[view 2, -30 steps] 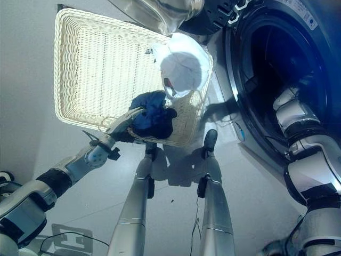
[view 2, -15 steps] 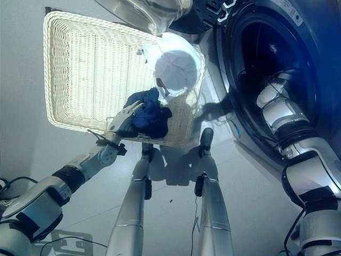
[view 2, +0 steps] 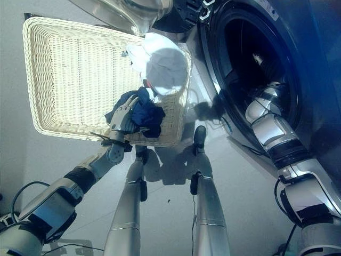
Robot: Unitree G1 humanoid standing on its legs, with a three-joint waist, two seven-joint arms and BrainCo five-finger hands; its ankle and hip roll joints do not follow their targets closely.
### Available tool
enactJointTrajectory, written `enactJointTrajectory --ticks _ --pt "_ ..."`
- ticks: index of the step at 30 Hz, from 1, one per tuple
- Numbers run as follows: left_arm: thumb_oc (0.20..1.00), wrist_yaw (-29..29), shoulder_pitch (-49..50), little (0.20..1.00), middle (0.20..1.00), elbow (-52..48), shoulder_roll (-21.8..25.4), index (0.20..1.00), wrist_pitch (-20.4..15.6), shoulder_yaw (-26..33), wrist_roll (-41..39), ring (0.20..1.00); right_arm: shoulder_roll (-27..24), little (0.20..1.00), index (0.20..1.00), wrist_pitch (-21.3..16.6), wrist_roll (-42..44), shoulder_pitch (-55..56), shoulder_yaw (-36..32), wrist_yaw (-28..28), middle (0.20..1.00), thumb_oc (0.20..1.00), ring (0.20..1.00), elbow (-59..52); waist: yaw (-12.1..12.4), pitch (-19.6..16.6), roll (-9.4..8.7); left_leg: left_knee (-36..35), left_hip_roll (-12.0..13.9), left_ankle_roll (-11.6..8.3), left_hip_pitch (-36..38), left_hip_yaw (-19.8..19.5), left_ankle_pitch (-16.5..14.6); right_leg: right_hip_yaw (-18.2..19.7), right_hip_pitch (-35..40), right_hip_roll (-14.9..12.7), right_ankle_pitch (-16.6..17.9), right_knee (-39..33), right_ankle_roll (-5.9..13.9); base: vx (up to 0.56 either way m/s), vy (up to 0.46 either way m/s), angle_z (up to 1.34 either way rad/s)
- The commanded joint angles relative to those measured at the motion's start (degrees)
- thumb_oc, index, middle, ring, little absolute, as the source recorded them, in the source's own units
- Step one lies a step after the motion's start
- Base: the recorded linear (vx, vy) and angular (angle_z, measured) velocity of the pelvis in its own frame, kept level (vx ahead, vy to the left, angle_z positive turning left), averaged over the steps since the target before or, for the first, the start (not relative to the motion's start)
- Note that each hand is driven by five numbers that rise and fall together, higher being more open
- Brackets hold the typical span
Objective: Put the clothes into the washing machine.
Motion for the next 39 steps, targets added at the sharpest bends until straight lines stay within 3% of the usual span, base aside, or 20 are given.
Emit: enactJointTrajectory --ticks 1,2,3,13,21,27,28,29,30,31,32,35,36,37,38,39 --pt "0.881 -1.99 0.10 0.881 0.881 2.83 -2.03 0.881 2.54 0.32 4.75 0.881 0.79 1.000 1.000 -0.78 -1.94 0.97 -3.63 -2.10 1.000 1.000 1.000 -2.80 1.29 -1.50 -1.98 -1.54 -5.85 5.47 2.33 4.99 -1.39 -3.85 2.19 6.50 -3.79 4.20 5.38 0.00 0.000 0.00" --pt "0.278 -2.83 0.13 0.278 0.278 4.47 -2.18 0.278 3.68 -0.51 4.59 0.278 0.96 1.000 1.000 -0.90 -1.72 1.05 -3.43 -2.51 1.000 1.000 1.000 -2.56 1.19 -1.50 -2.07 -1.32 -5.75 5.48 2.76 5.10 -1.88 -3.72 2.52 6.63 -4.02 4.34 5.40 0.00 0.000 0.00" --pt "0.200 -3.24 -0.19 0.200 0.200 4.96 -2.15 0.200 3.95 -0.53 4.48 0.200 0.94 1.000 1.000 -0.75 -1.57 0.72 -3.44 -2.58 1.000 1.000 1.000 -2.75 1.02 -1.50 -2.10 -1.38 -5.80 5.49 2.30 5.16 -1.49 -3.72 2.07 6.58 -3.67 4.21 5.36 0.00 0.000 0.00" --pt "0.200 -4.39 0.31 0.200 0.200 9.74 -2.01 0.200 3.85 -0.53 2.76 0.200 0.87 1.000 1.000 -1.99 -0.67 0.82 -3.79 -3.04 1.000 1.000 1.000 -4.23 0.39 -1.50 -1.90 -0.89 -5.61 5.20 2.06 5.63 -1.98 -3.15 1.54 6.75 -4.00 4.44 5.25 0.00 0.001 -0.02" --pt "0.200 -4.21 1.55 0.200 0.200 10.03 -2.28 0.200 3.82 1.17 3.63 0.200 1.75 1.000 1.000 -1.82 -4.62 2.37 -5.38 -1.65 1.000 1.000 1.000 -8.88 0.32 -1.50 -1.43 -0.61 -5.89 5.22 1.41 5.56 -1.64 -2.89 0.69 6.72 -4.10 4.89 4.98 0.01 0.004 -0.03" --pt "0.200 -2.84 3.76 0.200 0.200 8.86 -2.96 0.200 1.03 4.75 -5.71 0.200 3.74 1.000 1.000 -8.42 0.97 5.44 -6.65 3.82 1.000 1.000 1.000 -13.36 0.32 -1.50 -1.54 -0.43 -5.85 5.24 1.63 5.42 -1.82 -2.57 0.66 7.22 -4.62 5.62 4.63 0.00 0.000 0.00" --pt "0.200 -2.37 3.97 0.200 0.200 8.32 -3.00 0.200 -0.31 5.62 -8.45 0.200 4.13 1.000 1.000 -9.37 2.39 6.05 -6.93 4.21 1.000 1.000 1.000 -14.17 0.28 -1.50 -1.58 -0.43 -5.81 5.23 1.57 5.44 -1.75 -2.50 0.56 7.30 -4.64 5.68 4.58 0.00 0.000 0.00" --pt "0.200 -1.98 4.50 0.200 0.200 5.71 -3.34 0.200 -4.25 9.31 -14.02 0.200 6.08 1.000 1.000 -14.36 8.09 8.65 -8.08 6.96 1.000 1.000 1.000 -15.75 0.24 -1.50 -1.66 -0.38 -5.74 5.14 1.39 5.51 -1.70 -2.47 0.33 7.36 -4.83 5.98 4.43 0.00 0.000 0.00" --pt "0.200 -1.86 4.61 0.200 0.200 5.12 -3.32 0.200 -5.32 9.78 -14.94 0.200 6.42 1.000 1.000 -14.97 8.47 9.16 -8.32 7.50 1.000 1.000 1.000 -16.03 0.22 -1.50 -1.67 -0.35 -5.74 5.13 1.36 5.51 -1.71 -2.47 0.27 7.34 -4.88 6.07 4.41 0.00 0.000 0.00" --pt "0.200 -2.94 5.30 0.200 0.200 1.14 -3.67 0.200 -10.80 13.15 -20.69 0.200 8.43 1.000 1.000 -19.13 11.85 12.13 -9.63 12.03 1.000 1.000 1.000 -17.94 0.24 -1.50 -1.60 -0.26 -5.77 5.08 1.06 5.47 -1.64 -2.48 -0.09 7.27 -5.09 6.41 4.29 0.00 0.000 0.00" --pt "0.200 -3.11 5.44 0.200 0.200 0.04 -3.80 0.200 -11.46 13.74 -21.39 0.200 8.90 1.000 1.000 -19.67 12.28 12.76 -9.83 12.89 1.000 1.000 1.000 -18.42 0.26 -1.50 -1.56 -0.26 -5.78 5.09 1.01 5.47 -1.62 -2.51 -0.17 7.22 -5.13 6.51 4.28 0.00 0.000 0.00" --pt "0.200 -3.69 6.88 0.200 0.200 -8.03 -5.11 0.200 -20.34 17.60 -27.26 0.200 13.45 1.000 1.000 -23.95 16.14 18.23 -11.29 22.03 1.000 1.000 1.000 -21.86 0.53 -1.50 -1.06 -0.40 -6.09 5.14 0.81 5.46 -1.27 -2.85 -0.62 6.81 -5.30 7.13 4.16 0.00 0.000 0.00" --pt "0.200 -4.08 7.08 0.200 0.200 -8.68 -5.23 0.200 -21.72 17.82 -28.23 0.200 13.83 1.000 1.000 -24.23 16.79 18.72 -11.40 23.10 1.000 1.000 1.000 -22.17 0.57 -1.50 -0.99 -0.41 -6.13 5.16 0.81 5.45 -1.21 -2.88 -0.65 6.77 -5.28 7.20 4.16 0.00 0.000 0.00" --pt "0.200 -4.79 8.31 0.200 0.200 -13.59 -6.22 0.200 -26.22 19.85 -29.38 0.200 15.97 1.000 1.000 -25.46 19.73 21.46 -11.91 27.41 1.000 1.000 1.000 -23.32 0.90 -1.50 -0.61 -0.65 -6.48 5.26 0.81 5.22 -0.96 -3.20 -0.78 6.53 -5.19 7.39 4.14 0.00 0.000 0.00" --pt "0.200 -5.34 8.50 0.200 0.200 -14.46 -6.43 0.200 -26.78 20.21 -29.65 0.200 16.48 1.000 1.000 -25.59 20.29 21.94 -11.97 28.08 1.000 1.000 1.000 -23.55 0.98 -1.50 -0.54 -0.72 -6.54 5.31 0.81 5.13 -0.91 -3.24 -0.80 6.49 -5.18 7.46 4.13 0.00 0.000 0.00" --pt "0.200 -6.32 9.23 0.200 0.200 -17.52 -7.14 0.200 -29.67 21.47 -29.29 0.200 17.95 1.000 1.000 -25.92 21.56 23.20 -12.01 29.98 1.000 1.000 1.000 -23.84 1.26 -1.50 -0.34 -0.95 -6.68 5.44 0.97 4.95 -0.84 -3.47 -0.73 6.25 -5.12 7.54 4.10 0.00 0.000 0.00"
